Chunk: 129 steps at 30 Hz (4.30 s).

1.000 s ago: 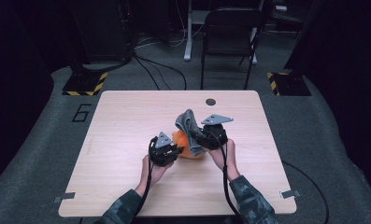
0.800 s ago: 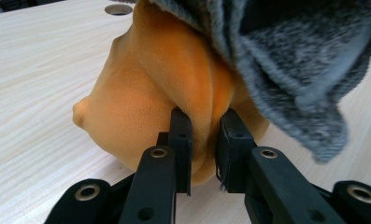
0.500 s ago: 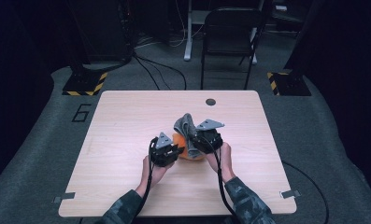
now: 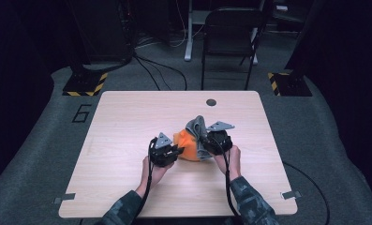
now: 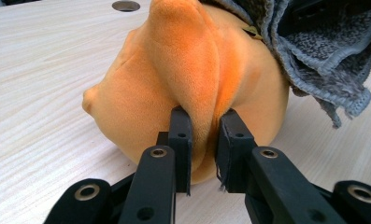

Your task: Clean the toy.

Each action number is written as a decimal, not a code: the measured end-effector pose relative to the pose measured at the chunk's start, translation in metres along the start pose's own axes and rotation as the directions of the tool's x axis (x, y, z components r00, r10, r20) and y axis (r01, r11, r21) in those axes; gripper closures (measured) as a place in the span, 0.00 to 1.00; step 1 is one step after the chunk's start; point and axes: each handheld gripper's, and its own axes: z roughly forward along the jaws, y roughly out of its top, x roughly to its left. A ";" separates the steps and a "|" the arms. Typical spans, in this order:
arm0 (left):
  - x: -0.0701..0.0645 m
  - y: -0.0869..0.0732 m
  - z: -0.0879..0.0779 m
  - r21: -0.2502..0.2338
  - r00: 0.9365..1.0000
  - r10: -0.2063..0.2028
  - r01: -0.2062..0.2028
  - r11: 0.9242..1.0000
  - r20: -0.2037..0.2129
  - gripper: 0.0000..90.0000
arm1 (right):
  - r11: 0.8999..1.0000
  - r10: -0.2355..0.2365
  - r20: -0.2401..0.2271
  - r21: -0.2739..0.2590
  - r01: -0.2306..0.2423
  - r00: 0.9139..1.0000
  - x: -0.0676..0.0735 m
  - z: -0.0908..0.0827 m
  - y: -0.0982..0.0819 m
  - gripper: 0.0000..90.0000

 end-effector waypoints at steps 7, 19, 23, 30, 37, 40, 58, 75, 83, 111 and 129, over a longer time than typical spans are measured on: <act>0.000 0.000 0.000 -0.001 1.000 0.000 0.000 1.000 0.004 0.86 | 1.000 0.016 0.015 0.024 -0.017 1.000 -0.009 0.002 -0.007 0.80; 0.000 0.000 0.000 -0.009 1.000 -0.005 0.005 1.000 0.013 0.85 | 0.993 0.087 0.048 0.079 -0.090 0.995 -0.030 0.013 -0.019 0.80; 0.000 0.000 0.000 -0.012 1.000 -0.007 0.007 1.000 0.019 0.85 | 0.986 0.118 0.050 0.110 -0.122 0.992 -0.038 0.022 -0.028 0.80; 0.001 0.000 0.000 -0.021 1.000 -0.007 0.008 1.000 0.019 0.85 | 0.973 0.133 0.060 0.181 -0.141 0.989 -0.048 0.038 -0.039 0.80; 0.003 0.000 -0.001 -0.029 1.000 -0.015 0.015 0.999 0.022 0.85 | 0.976 0.130 0.071 0.165 -0.140 0.989 -0.052 0.030 -0.032 0.81; 0.002 0.000 -0.001 -0.030 1.000 -0.013 0.013 0.999 0.023 0.85 | 0.983 0.145 0.056 0.107 -0.150 0.988 -0.051 0.012 -0.020 0.81; 0.000 0.000 0.000 -0.022 1.000 -0.001 0.002 1.000 0.020 0.84 | 0.999 -0.040 -0.078 -0.031 0.038 0.996 0.026 -0.005 0.020 0.79; 0.001 -0.001 0.001 -0.029 1.000 -0.008 0.009 1.000 0.024 0.84 | 0.999 -0.033 -0.035 0.007 0.033 0.999 0.007 -0.003 0.011 0.79; 0.000 -0.001 0.002 -0.030 1.000 -0.013 0.014 0.999 0.027 0.84 | 0.998 0.029 -0.023 0.058 -0.028 0.999 -0.016 0.003 0.000 0.79; 0.004 -0.002 0.001 -0.029 1.000 -0.011 0.012 1.000 0.027 0.84 | 0.957 0.140 0.038 0.250 -0.145 0.989 -0.051 0.054 -0.044 0.79; 0.006 -0.002 0.001 -0.037 1.000 -0.018 0.019 0.999 0.020 0.82 | 0.996 0.085 -0.115 0.045 -0.081 0.990 -0.018 -0.008 0.011 0.80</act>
